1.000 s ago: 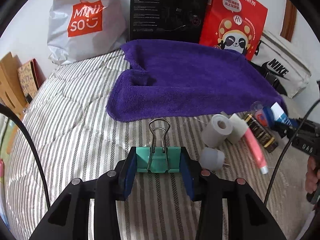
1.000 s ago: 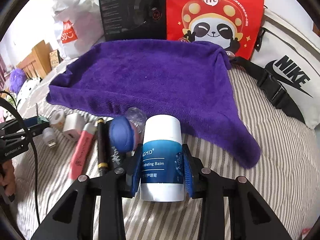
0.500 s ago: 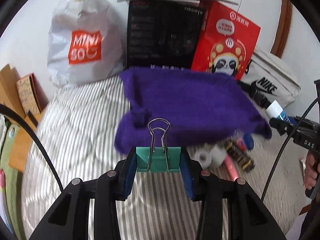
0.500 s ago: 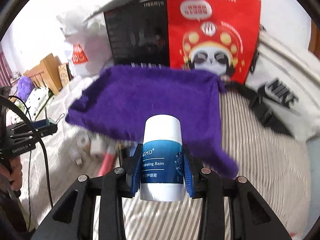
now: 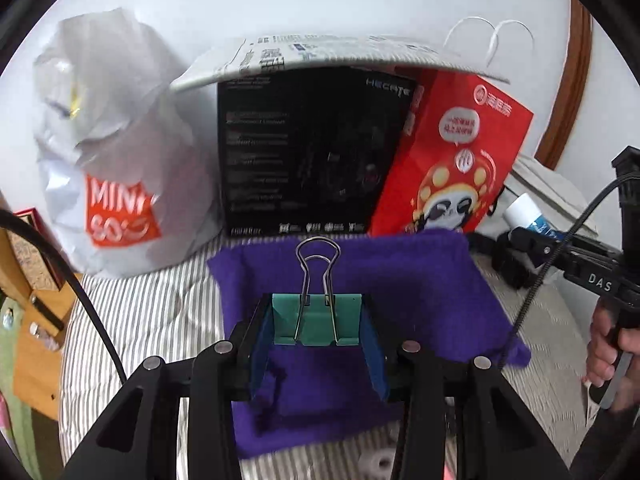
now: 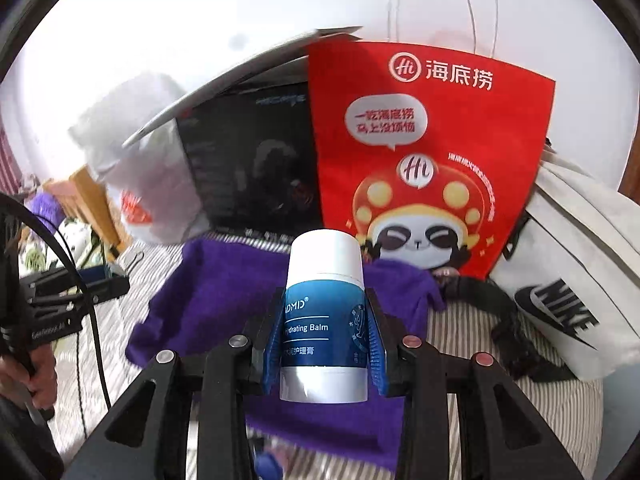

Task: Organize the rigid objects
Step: 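Lift and carry the clip with the left tool while the right tool carries the balm onto the towel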

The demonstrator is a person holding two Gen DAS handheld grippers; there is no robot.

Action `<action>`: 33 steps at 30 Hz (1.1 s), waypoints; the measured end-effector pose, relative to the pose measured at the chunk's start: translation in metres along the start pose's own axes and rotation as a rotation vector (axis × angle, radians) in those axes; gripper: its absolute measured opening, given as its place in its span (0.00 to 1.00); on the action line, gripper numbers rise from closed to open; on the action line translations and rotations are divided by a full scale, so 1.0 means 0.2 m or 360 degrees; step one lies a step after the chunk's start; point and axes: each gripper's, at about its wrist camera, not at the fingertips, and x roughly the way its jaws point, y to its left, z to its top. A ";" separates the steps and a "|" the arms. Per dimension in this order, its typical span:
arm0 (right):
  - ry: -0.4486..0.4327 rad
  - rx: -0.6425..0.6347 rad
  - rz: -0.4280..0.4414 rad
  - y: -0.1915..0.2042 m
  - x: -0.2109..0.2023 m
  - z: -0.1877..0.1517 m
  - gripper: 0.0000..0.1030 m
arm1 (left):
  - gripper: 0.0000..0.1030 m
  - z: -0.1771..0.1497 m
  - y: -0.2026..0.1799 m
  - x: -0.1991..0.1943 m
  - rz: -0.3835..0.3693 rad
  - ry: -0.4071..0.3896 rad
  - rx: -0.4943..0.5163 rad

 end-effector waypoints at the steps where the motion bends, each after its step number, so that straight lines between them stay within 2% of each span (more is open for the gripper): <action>1: 0.0005 0.0017 0.0011 -0.01 0.03 0.03 0.35 | 0.38 0.03 0.00 0.03 0.0005 -0.0007 -0.0006; 5: 0.0019 0.0062 0.0004 -0.05 0.13 0.08 0.35 | 0.38 0.11 0.02 0.11 -0.0016 -0.0012 -0.0051; 11: 0.0088 0.0091 -0.0012 -0.11 0.30 0.03 0.35 | 0.38 0.11 0.04 0.25 -0.0037 0.0028 -0.0076; 19: 0.0259 -0.0029 -0.0101 -0.11 0.54 -0.07 0.35 | 0.38 0.07 0.05 0.41 -0.0056 0.0134 -0.0057; 23: 0.0372 -0.0048 -0.0134 -0.12 0.68 -0.13 0.35 | 0.38 0.05 0.05 0.45 -0.0025 0.0169 -0.0041; 33: 0.0458 -0.0003 -0.0167 -0.15 0.77 -0.19 0.35 | 0.38 0.04 0.08 0.51 -0.0025 0.0231 -0.0040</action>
